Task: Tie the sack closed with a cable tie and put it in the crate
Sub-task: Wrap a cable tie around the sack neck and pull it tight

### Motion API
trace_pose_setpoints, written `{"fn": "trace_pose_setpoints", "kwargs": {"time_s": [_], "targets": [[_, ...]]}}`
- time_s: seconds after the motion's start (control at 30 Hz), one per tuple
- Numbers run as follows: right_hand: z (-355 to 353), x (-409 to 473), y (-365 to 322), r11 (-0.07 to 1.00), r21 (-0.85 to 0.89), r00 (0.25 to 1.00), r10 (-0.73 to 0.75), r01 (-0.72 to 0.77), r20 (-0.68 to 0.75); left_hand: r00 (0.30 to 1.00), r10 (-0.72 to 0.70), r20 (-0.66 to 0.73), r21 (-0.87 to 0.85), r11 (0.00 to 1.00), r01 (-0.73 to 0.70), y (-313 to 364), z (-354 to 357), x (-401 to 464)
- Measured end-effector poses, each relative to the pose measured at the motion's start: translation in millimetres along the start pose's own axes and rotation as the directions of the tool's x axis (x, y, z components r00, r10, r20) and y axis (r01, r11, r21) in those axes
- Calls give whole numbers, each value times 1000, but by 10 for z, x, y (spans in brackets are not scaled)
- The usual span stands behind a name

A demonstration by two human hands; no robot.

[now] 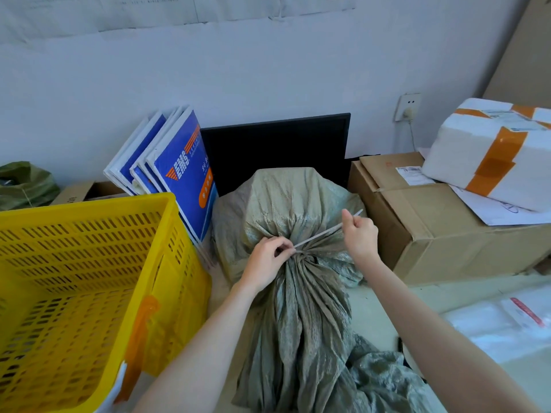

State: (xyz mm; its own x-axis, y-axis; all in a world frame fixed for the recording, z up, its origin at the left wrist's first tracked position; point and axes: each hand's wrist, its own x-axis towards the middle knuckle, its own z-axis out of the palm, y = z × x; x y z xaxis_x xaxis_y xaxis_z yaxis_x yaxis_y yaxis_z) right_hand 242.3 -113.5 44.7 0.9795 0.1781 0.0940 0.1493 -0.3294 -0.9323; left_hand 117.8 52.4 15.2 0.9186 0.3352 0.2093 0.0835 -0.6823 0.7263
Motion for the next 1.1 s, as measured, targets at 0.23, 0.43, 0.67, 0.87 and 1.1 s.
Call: {"fn": "trace_pose_setpoints", "kwargs": {"time_s": [0.23, 0.43, 0.67, 0.87, 1.1], "targets": [[-90, 61, 56, 996, 40, 996, 87, -85, -33, 998, 54, -9, 89, 995, -53, -50, 56, -30], [-47, -93, -28, 996, 92, 996, 2, -10, 86, 998, 57, -23, 91, 994, -55, 3, 78, -29], [319, -247, -93, 984, -117, 947, -93, 134, 308, 996, 88, -32, 120, 989, -84, 0, 66, -33], [364, -279, -41, 960, -186, 966, -175, 210, 190, 994, 80, -77, 80, 994, -74, 15, 87, -45], [276, -241, -32, 966, -170, 970, -163, 194, 183, 993, 90, -83, 97, 992, -81, -24, 76, -56]]}}
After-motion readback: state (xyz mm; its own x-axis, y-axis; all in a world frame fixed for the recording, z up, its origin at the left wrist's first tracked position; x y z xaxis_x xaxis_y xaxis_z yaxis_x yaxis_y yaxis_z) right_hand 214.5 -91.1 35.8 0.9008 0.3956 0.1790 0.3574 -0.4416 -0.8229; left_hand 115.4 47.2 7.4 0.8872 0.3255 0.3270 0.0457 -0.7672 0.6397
